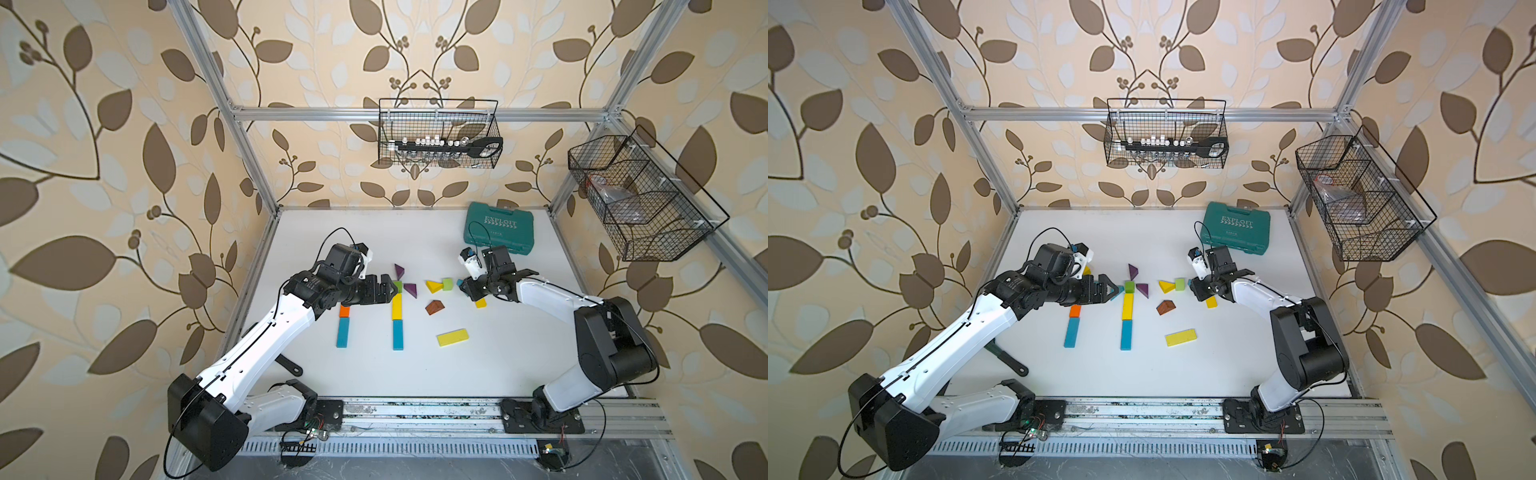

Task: Assemble a small pinwheel with building blocks
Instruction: Assemble the building block at the center of the board.

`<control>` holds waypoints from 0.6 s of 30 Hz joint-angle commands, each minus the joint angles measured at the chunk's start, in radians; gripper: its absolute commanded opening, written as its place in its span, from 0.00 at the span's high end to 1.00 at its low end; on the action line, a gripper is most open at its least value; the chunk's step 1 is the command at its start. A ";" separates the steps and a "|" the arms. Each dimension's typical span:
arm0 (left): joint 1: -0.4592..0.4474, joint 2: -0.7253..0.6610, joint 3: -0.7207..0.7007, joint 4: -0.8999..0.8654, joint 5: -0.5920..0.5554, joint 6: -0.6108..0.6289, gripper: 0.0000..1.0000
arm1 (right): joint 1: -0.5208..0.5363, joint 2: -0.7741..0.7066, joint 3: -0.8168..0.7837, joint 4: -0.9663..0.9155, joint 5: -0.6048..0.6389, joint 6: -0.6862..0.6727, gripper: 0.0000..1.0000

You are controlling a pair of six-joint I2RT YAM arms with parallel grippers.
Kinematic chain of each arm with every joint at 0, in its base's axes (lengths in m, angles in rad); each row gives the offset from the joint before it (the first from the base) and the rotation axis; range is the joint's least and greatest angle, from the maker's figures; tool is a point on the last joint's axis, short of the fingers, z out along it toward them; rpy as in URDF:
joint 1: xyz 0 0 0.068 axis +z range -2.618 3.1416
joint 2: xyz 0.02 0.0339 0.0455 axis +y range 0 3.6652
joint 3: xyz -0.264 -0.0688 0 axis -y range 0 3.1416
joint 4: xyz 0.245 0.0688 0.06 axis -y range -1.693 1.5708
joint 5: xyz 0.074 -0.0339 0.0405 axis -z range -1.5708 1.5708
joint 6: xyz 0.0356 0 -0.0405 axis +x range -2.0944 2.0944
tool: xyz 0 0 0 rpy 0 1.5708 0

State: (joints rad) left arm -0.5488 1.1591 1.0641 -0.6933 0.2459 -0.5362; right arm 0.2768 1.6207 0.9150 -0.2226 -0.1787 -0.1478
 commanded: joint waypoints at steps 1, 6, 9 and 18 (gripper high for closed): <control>0.009 -0.018 -0.002 -0.021 -0.011 0.062 0.01 | -0.001 0.039 0.051 -0.021 -0.059 -0.066 0.96; 0.010 -0.019 -0.019 -0.012 0.001 0.067 0.01 | -0.008 0.103 0.098 -0.060 -0.032 -0.167 0.95; 0.009 -0.018 -0.023 -0.011 0.009 0.069 0.01 | -0.022 0.135 0.125 -0.074 -0.031 -0.207 0.94; 0.011 -0.012 -0.024 -0.014 0.009 0.079 0.01 | -0.043 0.195 0.153 -0.077 -0.065 -0.253 0.93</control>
State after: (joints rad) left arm -0.5484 1.1591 1.0447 -0.6979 0.2447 -0.4923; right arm 0.2371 1.7943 1.0439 -0.2852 -0.2131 -0.3653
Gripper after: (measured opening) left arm 0.989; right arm 0.277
